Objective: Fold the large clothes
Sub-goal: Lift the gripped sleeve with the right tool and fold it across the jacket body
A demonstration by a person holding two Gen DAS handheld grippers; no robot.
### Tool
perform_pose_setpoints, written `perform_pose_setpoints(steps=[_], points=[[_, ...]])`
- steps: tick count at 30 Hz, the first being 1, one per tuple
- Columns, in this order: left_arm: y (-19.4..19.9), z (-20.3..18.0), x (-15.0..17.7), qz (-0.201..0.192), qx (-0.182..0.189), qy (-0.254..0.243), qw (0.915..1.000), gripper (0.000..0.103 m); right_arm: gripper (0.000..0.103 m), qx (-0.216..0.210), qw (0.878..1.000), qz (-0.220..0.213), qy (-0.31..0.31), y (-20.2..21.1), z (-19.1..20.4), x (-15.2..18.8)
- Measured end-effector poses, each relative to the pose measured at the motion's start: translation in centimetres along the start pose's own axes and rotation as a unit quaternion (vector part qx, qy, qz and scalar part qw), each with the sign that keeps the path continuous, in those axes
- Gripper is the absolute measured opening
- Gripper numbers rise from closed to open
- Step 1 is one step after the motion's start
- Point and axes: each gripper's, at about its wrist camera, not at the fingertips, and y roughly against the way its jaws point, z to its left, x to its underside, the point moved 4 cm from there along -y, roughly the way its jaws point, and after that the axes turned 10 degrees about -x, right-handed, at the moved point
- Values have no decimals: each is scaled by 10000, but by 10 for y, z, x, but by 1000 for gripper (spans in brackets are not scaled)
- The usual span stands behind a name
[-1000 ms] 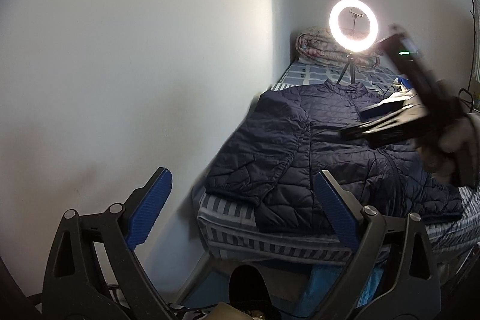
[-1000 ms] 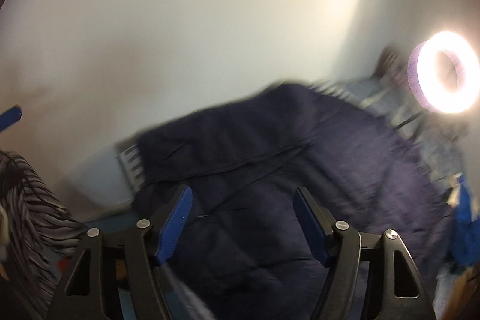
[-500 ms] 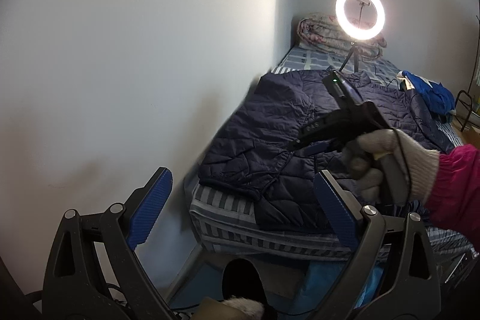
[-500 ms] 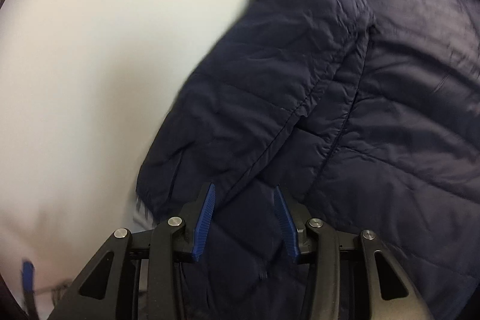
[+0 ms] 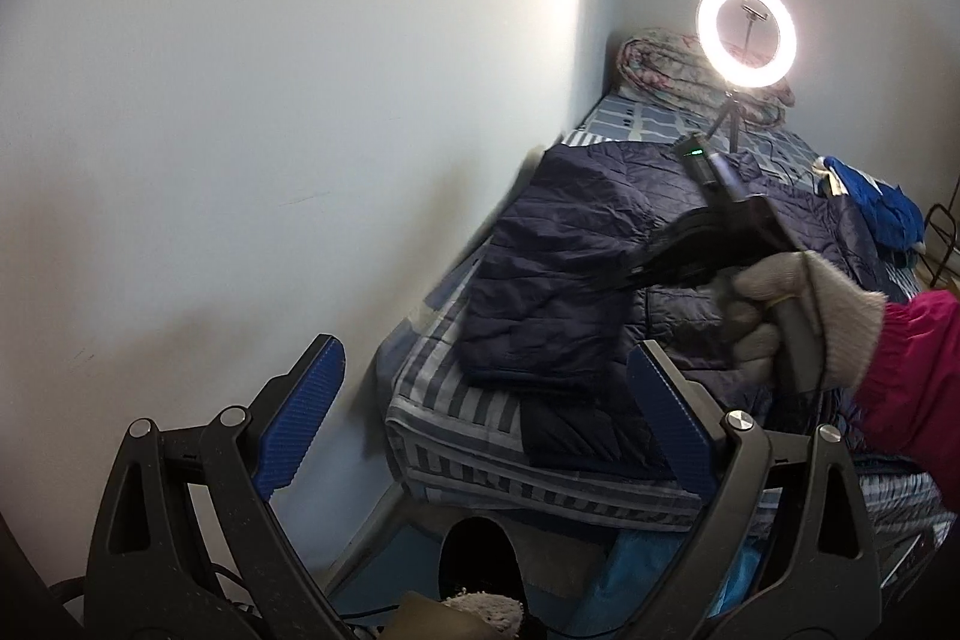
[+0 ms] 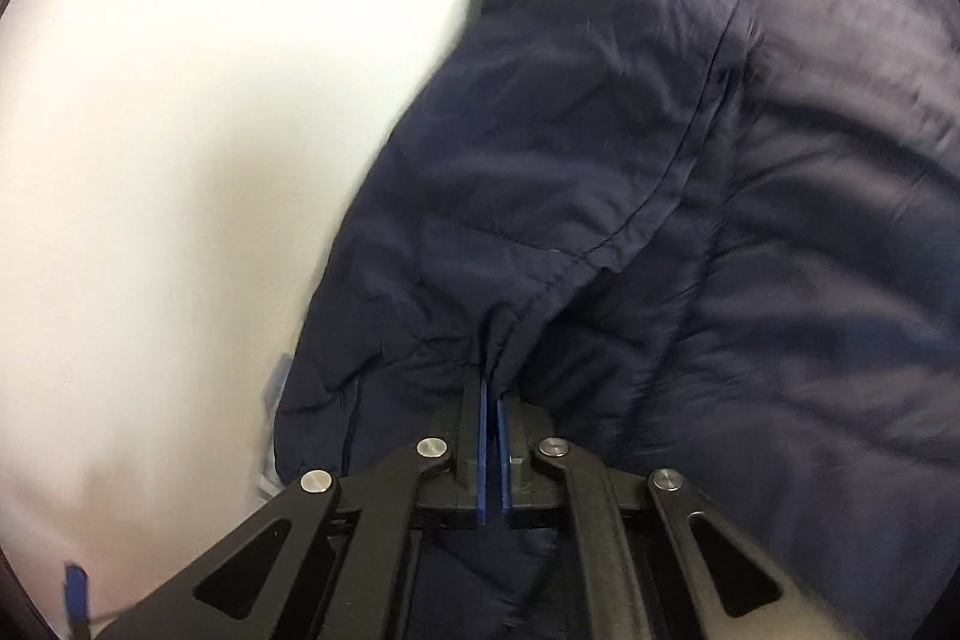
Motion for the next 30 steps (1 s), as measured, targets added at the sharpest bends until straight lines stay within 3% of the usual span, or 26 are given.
perform_pose_setpoints(steps=[3,6,8,10,13,16,20,24,30], points=[[0,0,-1,-8,-14,15,10000,97,0,405,9990,-69,196,19,-9,-3],[1,-3,-1,-29,-2,-26,10000,97,0,361,9991,64,205,23,-14,4],[4,-3,-2,-75,-15,-31,10000,97,8,574,9977,182,326,23,-19,7],[5,-2,-3,-94,-48,-18,9999,97,28,806,9934,223,786,27,-11,16],[4,5,-4,-67,-77,106,9999,97,28,812,9819,274,1687,39,13,40],[1,13,-5,-38,-131,265,9996,97,28,590,9610,537,2647,43,53,64],[0,21,-3,-1,-94,393,9992,97,30,620,9294,956,3511,31,76,95],[1,22,-2,-29,-114,391,9992,97,39,734,9032,1269,4034,13,85,125],[0,27,-1,-14,-112,471,9988,97,47,1153,8650,1653,4595,-24,86,140]])
